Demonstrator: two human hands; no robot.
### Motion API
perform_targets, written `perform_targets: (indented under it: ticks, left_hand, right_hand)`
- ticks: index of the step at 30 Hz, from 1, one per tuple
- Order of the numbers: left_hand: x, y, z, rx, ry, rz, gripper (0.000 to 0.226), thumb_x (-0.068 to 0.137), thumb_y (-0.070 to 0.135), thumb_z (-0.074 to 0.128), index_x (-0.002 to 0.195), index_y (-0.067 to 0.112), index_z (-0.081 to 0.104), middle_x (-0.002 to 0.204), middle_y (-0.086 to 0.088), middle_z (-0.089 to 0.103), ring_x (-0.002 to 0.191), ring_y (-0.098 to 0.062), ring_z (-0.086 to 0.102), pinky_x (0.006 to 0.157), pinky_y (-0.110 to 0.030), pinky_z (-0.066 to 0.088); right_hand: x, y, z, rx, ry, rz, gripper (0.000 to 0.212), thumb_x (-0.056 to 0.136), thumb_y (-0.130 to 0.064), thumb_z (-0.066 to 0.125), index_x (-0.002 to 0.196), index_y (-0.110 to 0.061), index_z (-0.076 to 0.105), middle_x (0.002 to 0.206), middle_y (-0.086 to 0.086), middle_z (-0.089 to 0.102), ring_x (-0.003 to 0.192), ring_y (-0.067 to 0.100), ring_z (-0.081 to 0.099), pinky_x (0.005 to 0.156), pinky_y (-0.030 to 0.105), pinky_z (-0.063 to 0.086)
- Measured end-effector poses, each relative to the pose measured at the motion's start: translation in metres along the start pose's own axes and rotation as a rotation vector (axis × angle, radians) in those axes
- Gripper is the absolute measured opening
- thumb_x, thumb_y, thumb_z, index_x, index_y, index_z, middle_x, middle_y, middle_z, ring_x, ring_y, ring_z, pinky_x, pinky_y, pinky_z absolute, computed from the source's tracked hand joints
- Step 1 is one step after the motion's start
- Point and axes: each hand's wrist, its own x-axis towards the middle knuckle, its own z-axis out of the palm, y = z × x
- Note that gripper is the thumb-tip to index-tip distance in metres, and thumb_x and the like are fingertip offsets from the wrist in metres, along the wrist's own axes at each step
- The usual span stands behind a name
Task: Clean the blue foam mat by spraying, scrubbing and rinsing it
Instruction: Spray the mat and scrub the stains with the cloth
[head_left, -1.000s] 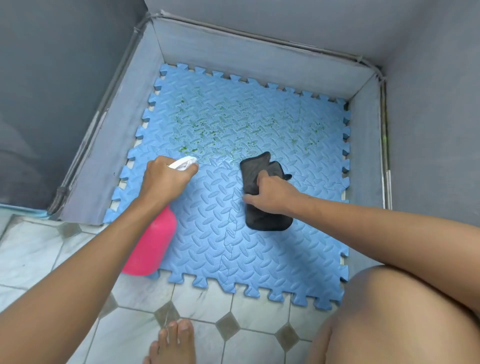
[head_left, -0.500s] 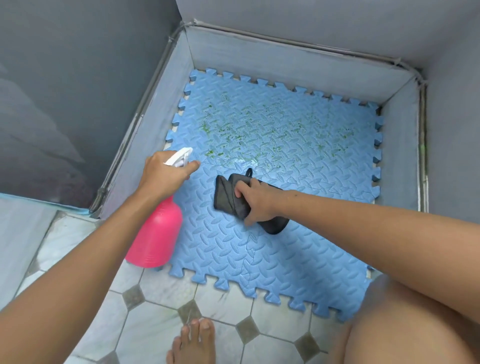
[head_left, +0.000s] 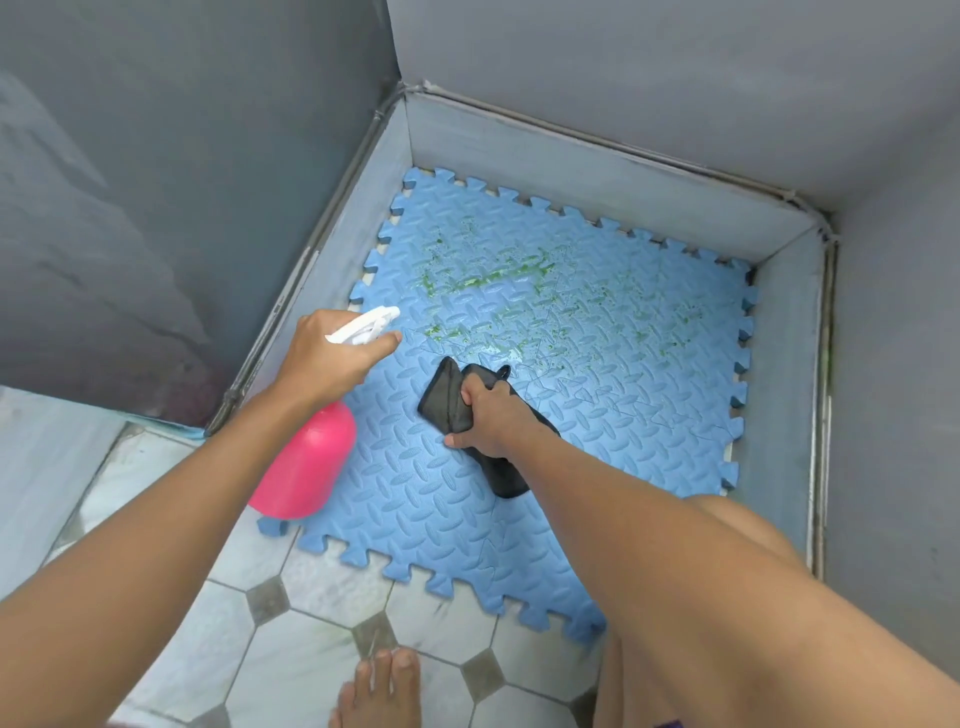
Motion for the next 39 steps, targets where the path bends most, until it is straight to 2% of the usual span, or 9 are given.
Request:
perform_targets:
  ticks: [4,7,10,16,21,24,28,32,39]
  left_hand:
    - [0.010,0.002,0.003,0.000,0.016,0.031,0.041,0.079,0.040,0.079,0.064,0.011,0.054,0.055,-0.001,0.054,0.055,-0.020,0.050,0.059,-0.033,0.039]
    - [0.018,0.003,0.002,-0.054,0.033,-0.007,0.052,0.074,0.051,0.077,0.061,0.007,0.054,0.054,-0.001,0.059,0.054,-0.022,0.056,0.059,-0.036,0.046]
    - [0.024,0.006,-0.001,-0.105,0.091,-0.016,0.057,0.072,0.053,0.078,0.057,0.013,0.041,0.053,-0.006,0.043,0.052,-0.020,0.049,0.053,-0.036,0.040]
    - [0.033,0.010,-0.010,-0.026,0.086,-0.013,0.047,0.076,0.051,0.078,0.068,0.008,0.060,0.063,-0.004,0.062,0.063,-0.025,0.058,0.068,-0.036,0.049]
    - [0.030,0.000,-0.003,0.023,0.153,-0.139,0.059,0.073,0.055,0.073,0.056,0.006,0.045,0.051,-0.007,0.048,0.052,-0.025,0.046,0.055,-0.039,0.045]
    - [0.030,-0.001,0.006,-0.005,0.094,-0.058,0.051,0.077,0.048,0.079,0.063,0.007,0.052,0.059,-0.006,0.054,0.059,-0.024,0.048,0.059,-0.035,0.040]
    - [0.032,0.001,0.006,-0.068,-0.034,-0.056,0.043,0.076,0.050,0.078,0.071,0.007,0.072,0.057,-0.002,0.070,0.058,-0.020,0.068,0.069,-0.036,0.056]
    - [0.027,0.002,0.014,0.000,-0.074,-0.019,0.057,0.073,0.055,0.077,0.064,0.000,0.061,0.053,-0.010,0.064,0.051,-0.024,0.062,0.062,-0.038,0.055]
    - [0.022,0.013,0.018,-0.044,-0.318,0.099,0.062,0.079,0.051,0.081,0.061,-0.004,0.058,0.053,-0.019,0.061,0.044,-0.015,0.051,0.053,-0.025,0.042]
  right_hand:
    - [0.001,-0.001,-0.002,0.023,0.005,0.020,0.063,0.073,-0.047,0.085,0.105,-0.025,0.035,0.118,0.011,0.043,0.107,0.035,0.054,0.086,0.040,0.045]
    - [-0.001,0.001,-0.002,0.042,0.009,0.018,0.063,0.073,-0.047,0.085,0.103,-0.024,0.035,0.113,0.008,0.042,0.104,0.032,0.054,0.082,0.037,0.042]
    - [-0.002,-0.002,-0.003,0.050,0.007,0.035,0.064,0.072,-0.046,0.086,0.102,-0.025,0.034,0.113,0.009,0.043,0.103,0.031,0.053,0.083,0.036,0.043]
    - [-0.004,-0.009,-0.008,0.026,-0.011,0.068,0.066,0.071,-0.047,0.087,0.104,-0.026,0.033,0.112,0.008,0.039,0.108,0.034,0.054,0.087,0.038,0.044]
    - [0.001,-0.010,-0.007,0.008,-0.036,0.098,0.067,0.071,-0.045,0.087,0.107,-0.025,0.034,0.124,0.013,0.043,0.113,0.037,0.053,0.094,0.043,0.045]
    - [0.004,-0.012,-0.008,-0.003,-0.053,0.116,0.075,0.071,-0.045,0.087,0.122,-0.021,0.038,0.131,0.016,0.042,0.119,0.039,0.051,0.097,0.045,0.045]
    - [0.002,-0.010,-0.005,0.026,-0.022,0.095,0.071,0.072,-0.044,0.087,0.119,-0.022,0.038,0.128,0.015,0.043,0.116,0.036,0.052,0.095,0.043,0.045]
    - [-0.002,-0.004,0.003,0.084,0.051,0.069,0.062,0.071,-0.044,0.087,0.101,-0.026,0.036,0.117,0.008,0.044,0.108,0.032,0.052,0.090,0.040,0.046]
    - [-0.017,0.002,0.018,0.163,0.188,0.011,0.052,0.078,-0.044,0.081,0.101,-0.028,0.037,0.111,0.004,0.039,0.104,0.028,0.047,0.086,0.040,0.047]
